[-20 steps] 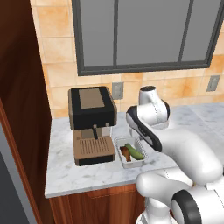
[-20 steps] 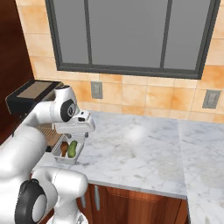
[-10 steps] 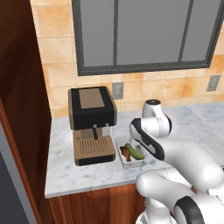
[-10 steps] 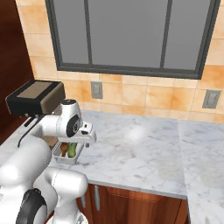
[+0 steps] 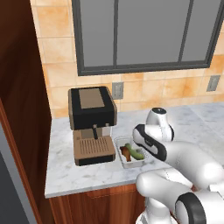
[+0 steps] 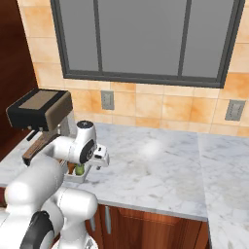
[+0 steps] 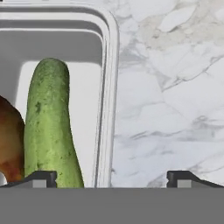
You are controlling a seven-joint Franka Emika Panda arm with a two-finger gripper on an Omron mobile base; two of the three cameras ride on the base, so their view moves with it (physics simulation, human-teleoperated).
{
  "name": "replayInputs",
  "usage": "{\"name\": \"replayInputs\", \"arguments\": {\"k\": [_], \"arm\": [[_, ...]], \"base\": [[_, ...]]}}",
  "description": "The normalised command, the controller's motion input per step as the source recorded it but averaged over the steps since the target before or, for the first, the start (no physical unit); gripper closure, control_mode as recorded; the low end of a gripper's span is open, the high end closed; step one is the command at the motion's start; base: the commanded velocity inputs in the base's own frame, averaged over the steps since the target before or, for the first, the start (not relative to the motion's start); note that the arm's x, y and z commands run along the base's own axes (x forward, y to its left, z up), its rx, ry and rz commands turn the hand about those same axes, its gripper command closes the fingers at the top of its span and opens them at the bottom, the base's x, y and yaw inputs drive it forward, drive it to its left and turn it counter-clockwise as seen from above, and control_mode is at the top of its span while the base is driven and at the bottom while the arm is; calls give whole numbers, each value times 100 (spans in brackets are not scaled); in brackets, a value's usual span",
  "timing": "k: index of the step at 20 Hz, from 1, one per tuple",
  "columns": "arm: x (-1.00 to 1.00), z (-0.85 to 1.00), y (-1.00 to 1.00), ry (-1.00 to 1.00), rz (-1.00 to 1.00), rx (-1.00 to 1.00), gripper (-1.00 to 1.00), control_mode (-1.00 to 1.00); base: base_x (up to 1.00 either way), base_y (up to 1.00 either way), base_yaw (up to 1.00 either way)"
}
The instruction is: Place the tupperware on the top shelf of the fridge. Make space for the tupperware among the existing items by rearranging them on the shelves if needed. Close the fridge door when finished.
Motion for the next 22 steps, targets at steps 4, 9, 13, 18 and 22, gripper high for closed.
{"name": "replayInputs", "arguments": {"k": [4, 9, 13, 18, 22], "arm": [[36, -33, 10, 0, 0, 3, -100, -100], [32, -28, 15, 0, 0, 0, -100, -100], [21, -39, 28, 0, 0, 0, 100, -100], [8, -43, 22, 0, 0, 0, 100, -100], [0, 0, 0, 0, 0, 0, 100, -100]], "base": [[0, 0, 0], [0, 0, 0], [0, 0, 0], [0, 0, 0], [0, 0, 0]]}}
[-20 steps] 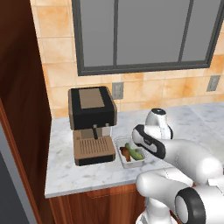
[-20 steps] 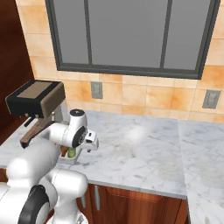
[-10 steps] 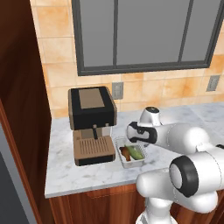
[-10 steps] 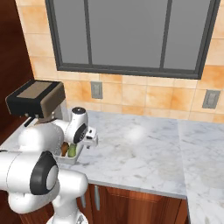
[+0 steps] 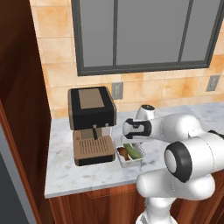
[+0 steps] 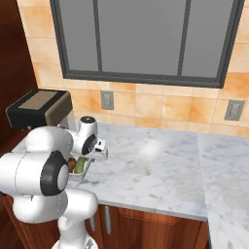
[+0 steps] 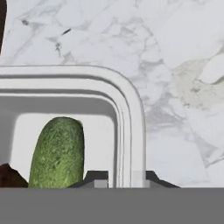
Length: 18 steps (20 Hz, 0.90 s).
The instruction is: Place the tupperware on the top shelf of the fridge. Make space for the tupperware among the existing items by rearranging them on the shelves if needed. Close the fridge door when finished.
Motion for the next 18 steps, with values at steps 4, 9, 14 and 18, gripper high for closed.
{"name": "replayInputs", "arguments": {"k": [4, 9, 14, 18], "arm": [[-22, 12, -19, 0, -1, 1, 100, -100], [-77, 67, -70, 0, -18, 11, 100, -100], [-74, 97, -65, -8, -13, 8, 100, -100], [-71, 100, -40, -19, -4, 9, 100, -100]], "base": [[0, 0, 0], [0, 0, 0], [0, 0, 0], [0, 0, 0]]}}
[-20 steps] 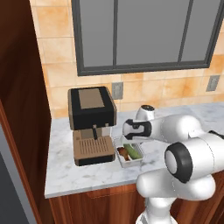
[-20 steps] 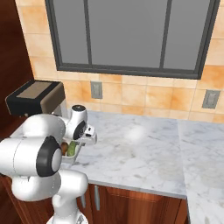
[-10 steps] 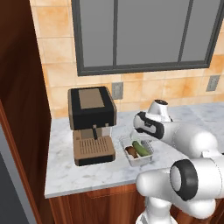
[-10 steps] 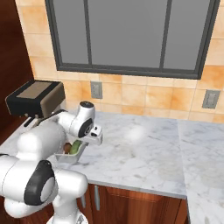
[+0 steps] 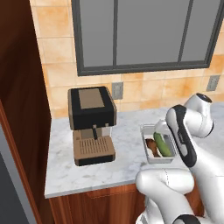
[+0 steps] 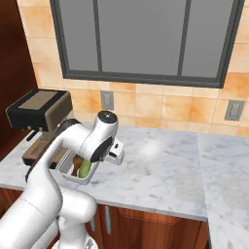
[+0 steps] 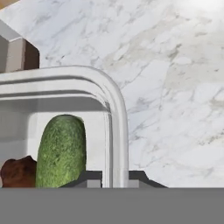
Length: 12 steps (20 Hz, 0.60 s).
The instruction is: Place the tupperware on the top shelf of the fridge. Make space for the tupperware among the existing items by rearranging them on the shelves if needed. Close the fridge door when finished.
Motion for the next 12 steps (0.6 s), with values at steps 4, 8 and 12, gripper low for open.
{"name": "replayInputs", "arguments": {"k": [4, 8, 12], "arm": [[-22, 100, -4, -1, 0, 7, 100, -100], [0, 100, 0, 6, 0, 4, 100, -100], [-24, 99, 0, 19, -2, 1, 100, -100]], "base": [[0, 0, 0], [0, 0, 0], [0, 0, 0]]}}
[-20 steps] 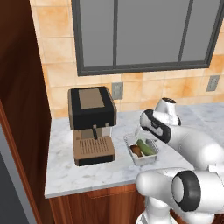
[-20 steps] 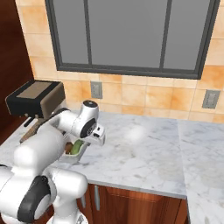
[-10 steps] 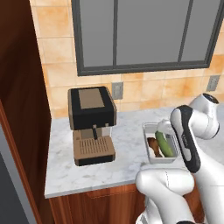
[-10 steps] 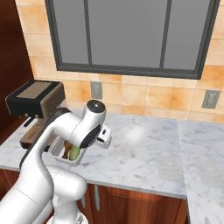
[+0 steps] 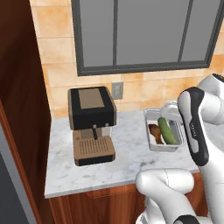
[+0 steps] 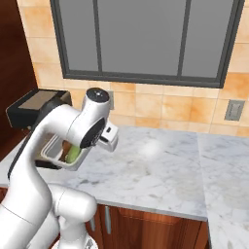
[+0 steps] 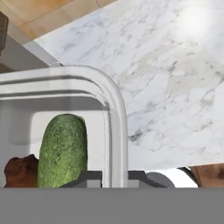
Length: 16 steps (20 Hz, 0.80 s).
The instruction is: Place the tupperware on the top shelf of the fridge. Make space for the tupperware among the existing items by rearranging them on the shelves if needed. Close the fridge door when finished.
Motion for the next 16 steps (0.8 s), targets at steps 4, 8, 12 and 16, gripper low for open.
{"name": "replayInputs", "arguments": {"k": [4, 8, 12, 16], "arm": [[-98, 52, 0, -4, 0, 0, 100, -100], [-92, 32, 0, -29, 0, 0, 100, -100], [-28, 54, 5, -1, 0, 0, 100, -100], [-3, 1, 9, 0, 0, -1, 100, -100]], "base": [[0, 0, 0], [0, 0, 0], [0, 0, 0], [0, 0, 0]]}}
